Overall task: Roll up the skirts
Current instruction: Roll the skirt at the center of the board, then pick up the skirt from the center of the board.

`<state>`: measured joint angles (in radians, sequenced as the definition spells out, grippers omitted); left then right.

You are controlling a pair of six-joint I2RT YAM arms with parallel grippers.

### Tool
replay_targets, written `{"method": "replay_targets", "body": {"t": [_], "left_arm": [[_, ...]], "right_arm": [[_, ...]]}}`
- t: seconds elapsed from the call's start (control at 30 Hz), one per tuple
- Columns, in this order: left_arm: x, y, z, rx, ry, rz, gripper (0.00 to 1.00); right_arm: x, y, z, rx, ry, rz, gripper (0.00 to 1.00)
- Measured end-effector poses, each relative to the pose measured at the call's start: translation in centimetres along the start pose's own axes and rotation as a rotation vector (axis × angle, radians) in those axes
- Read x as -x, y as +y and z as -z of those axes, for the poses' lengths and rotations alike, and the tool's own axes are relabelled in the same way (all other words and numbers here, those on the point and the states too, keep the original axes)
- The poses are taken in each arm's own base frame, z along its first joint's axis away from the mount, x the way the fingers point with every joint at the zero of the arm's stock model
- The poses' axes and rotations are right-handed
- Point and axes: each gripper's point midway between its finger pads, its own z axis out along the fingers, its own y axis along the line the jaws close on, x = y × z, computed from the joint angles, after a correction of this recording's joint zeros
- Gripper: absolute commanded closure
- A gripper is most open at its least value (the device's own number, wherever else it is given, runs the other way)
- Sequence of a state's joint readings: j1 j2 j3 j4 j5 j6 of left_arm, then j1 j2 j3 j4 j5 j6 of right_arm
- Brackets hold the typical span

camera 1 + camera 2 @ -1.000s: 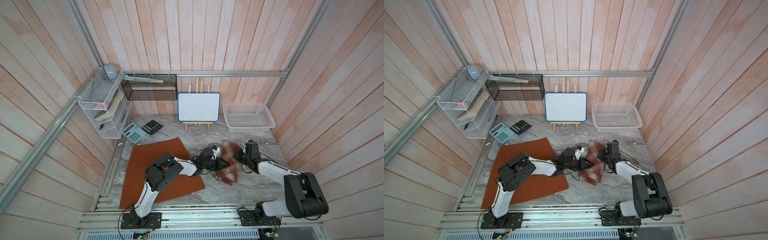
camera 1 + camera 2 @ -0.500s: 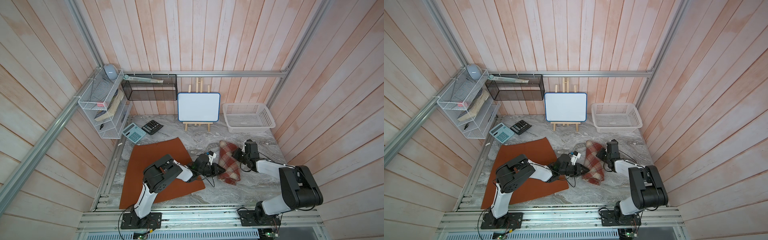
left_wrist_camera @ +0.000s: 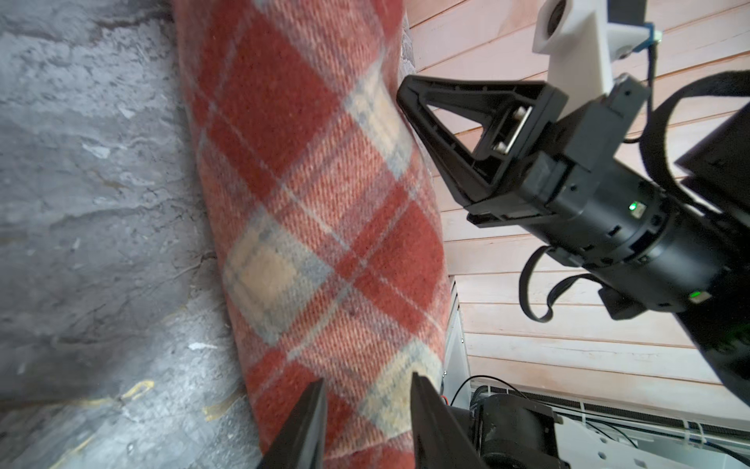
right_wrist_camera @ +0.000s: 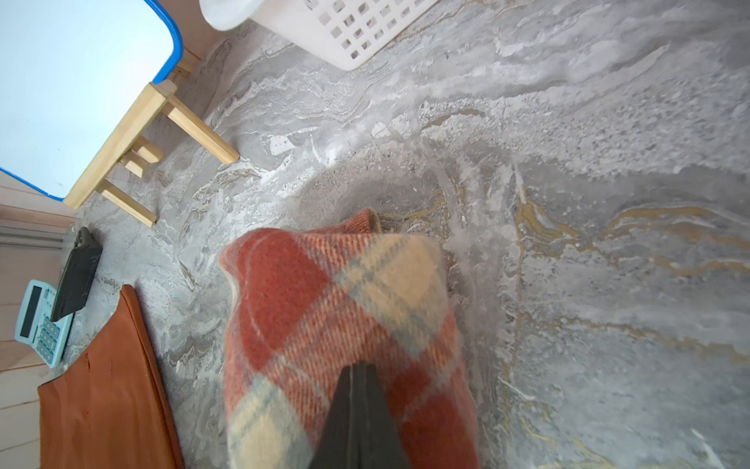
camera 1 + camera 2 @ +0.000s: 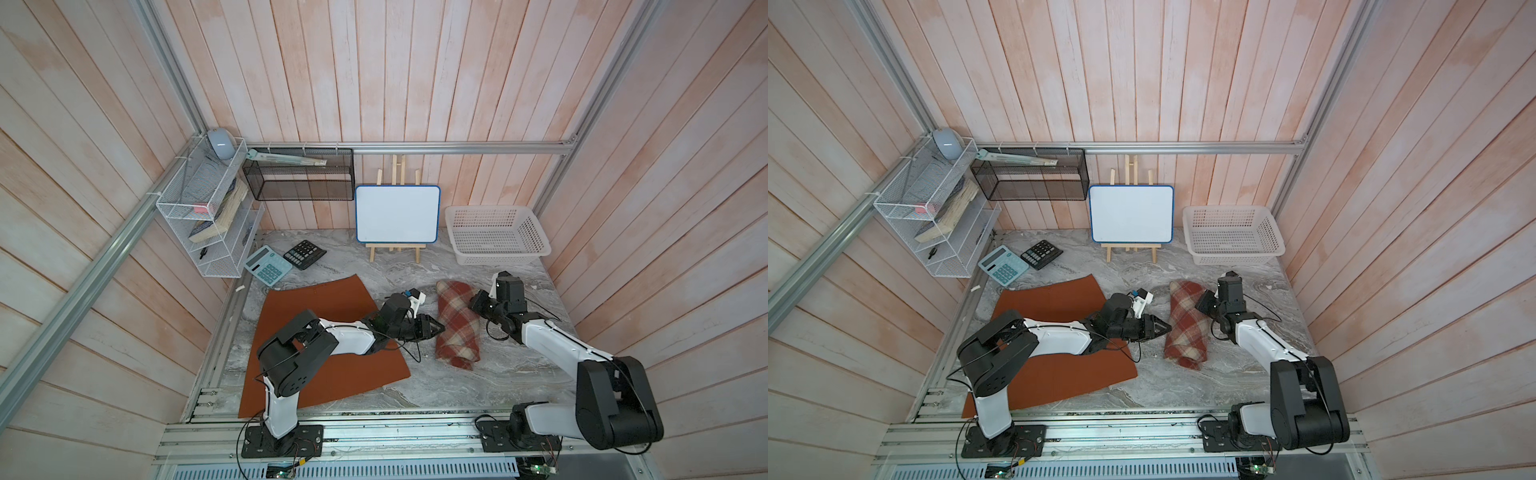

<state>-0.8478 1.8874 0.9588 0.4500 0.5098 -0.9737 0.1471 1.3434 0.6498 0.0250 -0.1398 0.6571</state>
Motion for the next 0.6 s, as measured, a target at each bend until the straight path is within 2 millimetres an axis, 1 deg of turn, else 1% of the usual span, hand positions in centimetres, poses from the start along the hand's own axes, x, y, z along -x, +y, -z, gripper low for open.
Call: {"method": "replay_targets", "body": {"t": [0.07,0.13,0.27,0.33,0.4,0.43,0.5,0.53,0.6], "left_arm": [[0.6,-0.3,-0.1,0.012,-0.001,-0.013,0.57],[1.5,-1.3,-0.4,0.012,-0.006,-0.037,0.57],[4.5,-4.7,-1.6,-0.026,-0.031,-0.109,0.57],[5.9,-6.2,-2.2,-0.044,-0.042,-0.145,0.58],[6.3,-6.6,-2.6,-0.046,-0.036,-0.161,0.60],[6.2,-6.5,-2.9,-0.044,-0.026,-0.165,0.62],[5.8,-5.6,-3.5,-0.025,-0.002,-0.166,0.65],[5.3,-5.0,-3.8,-0.012,0.014,-0.164,0.66],[4.1,-3.8,-4.5,0.015,0.056,-0.159,0.67]], "right_arm": [[-0.2,-0.1,0.0,-0.005,0.009,0.006,1.00],[-0.5,-0.3,0.0,-0.013,0.022,0.008,1.00],[-0.4,0.1,0.5,-0.015,0.027,0.024,1.00],[0.1,0.5,1.3,-0.013,0.010,0.038,0.89],[1.0,1.0,2.3,-0.008,-0.024,0.052,0.77],[1.4,1.2,2.8,-0.006,-0.043,0.058,0.67],[1.9,1.3,3.6,-0.007,-0.068,0.062,0.52],[1.9,1.3,4.0,-0.007,-0.081,0.066,0.46],[1.7,1.0,4.7,-0.005,-0.101,0.065,0.37]]}}
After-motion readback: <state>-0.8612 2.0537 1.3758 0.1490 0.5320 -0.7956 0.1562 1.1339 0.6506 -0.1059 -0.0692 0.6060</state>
